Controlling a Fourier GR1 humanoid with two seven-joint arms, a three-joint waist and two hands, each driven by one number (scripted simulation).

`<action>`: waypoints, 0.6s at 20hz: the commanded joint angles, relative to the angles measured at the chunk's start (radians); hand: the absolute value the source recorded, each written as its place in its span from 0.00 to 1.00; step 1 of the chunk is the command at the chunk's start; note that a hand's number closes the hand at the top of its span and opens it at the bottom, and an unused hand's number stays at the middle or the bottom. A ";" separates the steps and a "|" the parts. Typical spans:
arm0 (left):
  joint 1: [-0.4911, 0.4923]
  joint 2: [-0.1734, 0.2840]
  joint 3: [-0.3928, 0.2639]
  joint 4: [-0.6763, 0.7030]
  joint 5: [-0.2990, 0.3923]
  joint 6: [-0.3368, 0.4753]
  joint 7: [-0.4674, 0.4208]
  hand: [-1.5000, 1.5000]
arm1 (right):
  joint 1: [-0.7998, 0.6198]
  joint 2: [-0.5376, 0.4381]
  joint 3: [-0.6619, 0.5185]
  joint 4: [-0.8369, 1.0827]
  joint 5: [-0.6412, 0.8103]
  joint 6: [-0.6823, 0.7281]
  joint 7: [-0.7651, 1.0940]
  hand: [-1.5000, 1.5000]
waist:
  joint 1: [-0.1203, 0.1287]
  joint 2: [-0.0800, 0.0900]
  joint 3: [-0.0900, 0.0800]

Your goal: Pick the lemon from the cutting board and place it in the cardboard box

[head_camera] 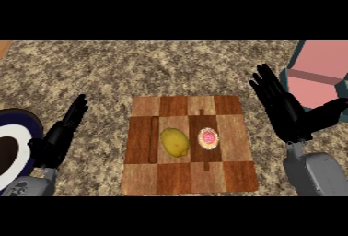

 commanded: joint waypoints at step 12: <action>0.044 -0.114 0.077 0.027 0.005 0.228 0.141 0.50 | 0.082 -0.077 0.314 -0.248 0.825 -0.447 0.090 0.00 | 0.014 -0.021 0.017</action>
